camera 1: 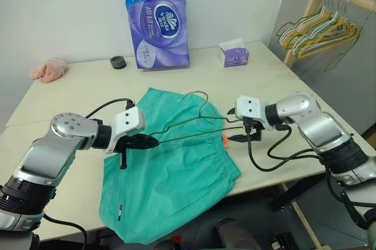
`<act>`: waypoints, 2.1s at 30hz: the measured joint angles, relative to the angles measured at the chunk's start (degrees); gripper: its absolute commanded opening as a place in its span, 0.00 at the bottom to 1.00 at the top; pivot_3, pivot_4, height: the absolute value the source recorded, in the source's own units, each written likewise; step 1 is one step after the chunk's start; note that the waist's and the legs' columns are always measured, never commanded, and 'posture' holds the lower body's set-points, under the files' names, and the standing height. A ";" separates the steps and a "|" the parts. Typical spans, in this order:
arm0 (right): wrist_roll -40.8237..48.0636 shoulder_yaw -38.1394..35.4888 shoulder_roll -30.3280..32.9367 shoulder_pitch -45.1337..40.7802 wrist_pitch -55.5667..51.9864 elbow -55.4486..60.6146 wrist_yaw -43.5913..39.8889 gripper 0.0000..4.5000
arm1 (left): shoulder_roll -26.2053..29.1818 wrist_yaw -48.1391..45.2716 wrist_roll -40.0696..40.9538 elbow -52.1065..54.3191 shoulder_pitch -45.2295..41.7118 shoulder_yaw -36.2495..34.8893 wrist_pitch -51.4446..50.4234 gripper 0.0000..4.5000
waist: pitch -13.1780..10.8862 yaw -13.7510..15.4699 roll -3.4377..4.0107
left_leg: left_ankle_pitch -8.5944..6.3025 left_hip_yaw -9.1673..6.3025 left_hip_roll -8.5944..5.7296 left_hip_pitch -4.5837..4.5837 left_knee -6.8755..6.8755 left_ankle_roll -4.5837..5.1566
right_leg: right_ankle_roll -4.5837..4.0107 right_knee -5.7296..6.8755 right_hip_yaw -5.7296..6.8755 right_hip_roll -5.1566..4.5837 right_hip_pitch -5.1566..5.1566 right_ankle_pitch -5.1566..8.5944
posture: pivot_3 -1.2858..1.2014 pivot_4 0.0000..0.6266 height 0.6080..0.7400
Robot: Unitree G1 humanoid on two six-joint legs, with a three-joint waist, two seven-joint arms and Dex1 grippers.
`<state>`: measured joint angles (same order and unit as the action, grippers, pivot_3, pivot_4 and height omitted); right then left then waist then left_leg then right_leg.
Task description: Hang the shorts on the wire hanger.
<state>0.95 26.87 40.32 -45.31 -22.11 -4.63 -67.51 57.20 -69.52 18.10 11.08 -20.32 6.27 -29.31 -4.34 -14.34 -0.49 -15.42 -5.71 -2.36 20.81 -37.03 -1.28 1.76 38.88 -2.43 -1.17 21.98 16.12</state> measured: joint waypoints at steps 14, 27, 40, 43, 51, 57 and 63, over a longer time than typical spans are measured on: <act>-3.48 2.25 -0.77 -0.87 -1.06 -1.97 -7.92 0.00 | 0.89 -0.06 -0.49 0.86 1.17 -0.01 -0.07 0.00 | 0.00 0.10 0.00 | 0.00 -0.05 0.00 0.00 0.00 0.00 | -0.05 0.04 0.04 0.00 0.02 -0.03 | 0.42 0.06 1.00; -3.90 1.39 -1.25 -0.28 -5.48 -1.77 -8.70 0.00 | -2.80 1.99 0.00 0.09 0.43 -1.47 -0.54 0.37 | 0.01 0.09 -0.01 | 0.00 -0.07 0.00 0.02 -0.02 -0.01 | -0.13 0.05 0.05 -0.01 0.02 -0.08 | 0.42 0.05 1.00; 0.79 -5.58 2.09 5.66 -15.64 2.60 -6.82 0.00 | -7.15 9.98 4.67 -8.43 -0.44 -12.55 -3.70 0.62 | 0.03 0.06 -0.03 | 0.00 -0.13 -0.01 0.03 -0.03 -0.01 | -0.25 0.06 0.11 -0.03 0.02 -0.15 | 0.41 0.05 1.00; 3.01 -9.04 4.16 8.93 -19.89 4.26 -5.59 0.00 | -7.75 11.35 7.13 -10.51 -0.42 -16.16 -5.48 0.62 | 0.04 0.06 -0.04 | 0.00 -0.13 -0.01 0.05 -0.04 -0.01 | -0.26 0.06 0.11 -0.04 0.02 -0.16 | 0.40 0.07 1.00; 12.00 -21.97 9.93 22.18 -35.08 13.74 -1.31 0.00 | -7.79 7.49 14.14 -7.02 7.10 -18.55 -10.75 0.99 | -0.02 0.08 -0.07 | 0.00 -0.10 -0.01 0.07 -0.03 -0.01 | 0.01 0.06 0.08 -0.03 0.02 0.00 | 0.39 0.10 1.00; 17.77 -32.34 11.91 37.17 -44.41 19.90 2.91 0.00 | -7.71 5.16 10.23 -4.10 7.58 -13.96 -2.96 0.99 | -0.10 0.51 -0.11 | -0.01 -0.01 -0.03 0.01 -0.02 -0.01 | 0.01 0.00 0.05 -0.03 -0.08 0.01 | 0.38 0.11 1.00; 23.27 -36.15 11.62 45.76 -51.22 24.24 6.19 0.00 | -9.31 7.02 1.10 -9.82 3.66 -9.31 9.51 0.99 | -0.19 -0.35 -0.13 | -0.01 0.12 0.03 -0.03 -0.01 0.00 | 0.03 0.00 -0.03 0.06 -0.08 0.02 | 0.37 0.11 1.00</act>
<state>24.22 -9.28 51.95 0.45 -73.33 19.61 -61.32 47.88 -62.50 19.20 1.26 -16.66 -3.04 -19.80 -4.53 -14.69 -0.62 -15.43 -5.59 -2.33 20.78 -37.04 -1.28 1.79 38.88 -2.47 -1.11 21.90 16.14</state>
